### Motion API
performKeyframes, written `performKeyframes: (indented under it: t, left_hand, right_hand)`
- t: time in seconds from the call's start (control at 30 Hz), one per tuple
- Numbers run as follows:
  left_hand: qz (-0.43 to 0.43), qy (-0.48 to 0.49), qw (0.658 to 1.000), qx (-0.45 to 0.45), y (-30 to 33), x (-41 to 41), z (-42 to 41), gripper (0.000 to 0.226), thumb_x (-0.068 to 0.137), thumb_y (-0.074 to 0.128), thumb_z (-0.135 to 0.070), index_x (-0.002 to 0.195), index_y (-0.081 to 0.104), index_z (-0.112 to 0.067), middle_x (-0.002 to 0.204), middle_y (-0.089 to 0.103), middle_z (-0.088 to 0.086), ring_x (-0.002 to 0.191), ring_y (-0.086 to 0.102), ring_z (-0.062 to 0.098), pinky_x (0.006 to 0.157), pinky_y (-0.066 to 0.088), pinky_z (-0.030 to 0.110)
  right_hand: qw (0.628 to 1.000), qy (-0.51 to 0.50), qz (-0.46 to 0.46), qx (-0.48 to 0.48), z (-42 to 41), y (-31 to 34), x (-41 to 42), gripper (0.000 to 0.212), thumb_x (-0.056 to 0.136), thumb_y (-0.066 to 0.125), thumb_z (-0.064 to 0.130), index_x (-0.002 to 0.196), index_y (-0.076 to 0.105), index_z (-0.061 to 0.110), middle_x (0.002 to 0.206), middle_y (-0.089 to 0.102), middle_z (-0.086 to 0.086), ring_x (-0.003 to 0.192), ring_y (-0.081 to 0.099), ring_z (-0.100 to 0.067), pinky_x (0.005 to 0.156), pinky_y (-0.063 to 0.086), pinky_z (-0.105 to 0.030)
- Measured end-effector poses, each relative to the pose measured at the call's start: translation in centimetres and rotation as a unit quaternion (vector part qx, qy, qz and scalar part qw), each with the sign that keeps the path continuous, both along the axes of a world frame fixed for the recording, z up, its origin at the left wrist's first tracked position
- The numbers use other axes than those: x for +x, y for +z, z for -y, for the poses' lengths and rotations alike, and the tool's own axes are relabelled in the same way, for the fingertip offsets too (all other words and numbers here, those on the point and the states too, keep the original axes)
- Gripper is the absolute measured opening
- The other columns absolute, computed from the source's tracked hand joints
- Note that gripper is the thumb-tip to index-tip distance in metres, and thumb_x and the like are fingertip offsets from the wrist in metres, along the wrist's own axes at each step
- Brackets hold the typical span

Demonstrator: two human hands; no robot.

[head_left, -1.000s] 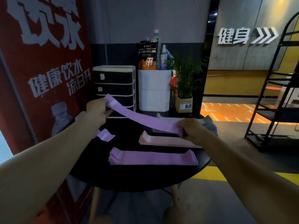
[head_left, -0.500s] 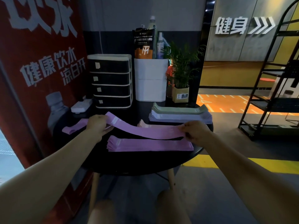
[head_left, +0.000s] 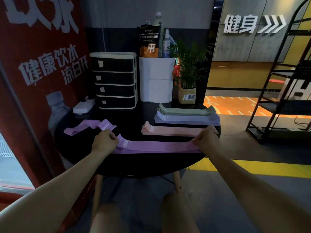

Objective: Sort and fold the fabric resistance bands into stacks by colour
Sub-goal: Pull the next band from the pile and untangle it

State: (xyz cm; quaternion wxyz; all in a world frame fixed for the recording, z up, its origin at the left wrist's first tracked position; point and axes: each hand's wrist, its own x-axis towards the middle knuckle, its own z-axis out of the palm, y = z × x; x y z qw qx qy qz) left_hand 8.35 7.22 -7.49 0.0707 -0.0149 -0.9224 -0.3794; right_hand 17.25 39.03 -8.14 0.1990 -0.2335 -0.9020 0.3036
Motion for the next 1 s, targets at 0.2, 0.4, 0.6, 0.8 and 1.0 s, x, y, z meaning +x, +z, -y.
performKeyframes:
  t: [0.2,0.4,0.6,0.8,1.0]
  left_hand:
    - [-0.032,-0.026,0.998,0.039,-1.5,0.4,0.3,0.016,0.084,0.063,-0.004,0.073,0.053,-0.010,0.085,0.061,0.006,0.085,0.057,0.017,0.068,0.041,0.023]
    - [-0.065,-0.031,0.995,0.071,-2.8,0.2,1.1,0.008,0.083,0.066,-0.009,0.081,0.059,-0.008,0.095,0.062,0.014,0.075,0.055,0.015,0.059,0.036,0.017]
    - [-0.073,-0.035,0.991,0.106,-3.4,0.5,1.5,0.016,0.084,0.065,-0.012,0.073,0.056,-0.020,0.094,0.061,0.008,0.074,0.054,0.008,0.064,0.037,0.013]
    - [-0.080,-0.026,0.988,0.133,-3.7,0.6,1.3,0.017,0.086,0.063,-0.014,0.073,0.053,-0.019,0.083,0.058,-0.001,0.071,0.052,0.007,0.062,0.037,0.014]
    - [-0.069,-0.031,0.983,0.166,-3.5,0.7,1.4,0.016,0.088,0.062,-0.024,0.097,0.051,-0.015,0.086,0.052,-0.006,0.073,0.050,0.003,0.065,0.039,0.014]
  right_hand:
    - [0.999,-0.001,0.022,0.028,0.7,-0.4,0.3,0.021,0.085,0.065,0.018,0.097,0.061,0.002,0.101,0.061,-0.017,0.093,0.056,-0.030,0.080,0.048,-0.040]
    - [0.982,0.103,-0.042,0.151,4.5,0.6,-0.4,0.040,0.082,0.069,0.028,0.115,0.057,0.010,0.119,0.050,-0.009,0.114,0.042,-0.028,0.090,0.036,-0.034]
    - [0.942,0.308,0.044,0.128,11.1,-0.3,-3.1,0.056,0.080,0.069,0.039,0.129,0.052,0.018,0.131,0.046,-0.004,0.122,0.041,-0.023,0.102,0.036,-0.039]
    - [0.925,0.357,0.079,0.105,12.7,-0.8,-5.2,0.063,0.076,0.073,0.041,0.130,0.051,0.019,0.134,0.049,-0.003,0.125,0.043,-0.022,0.106,0.035,-0.044]
    - [0.916,0.380,0.085,0.097,12.5,-0.5,-5.6,0.061,0.074,0.075,0.040,0.126,0.055,0.016,0.124,0.057,-0.002,0.116,0.052,-0.021,0.101,0.041,-0.041]
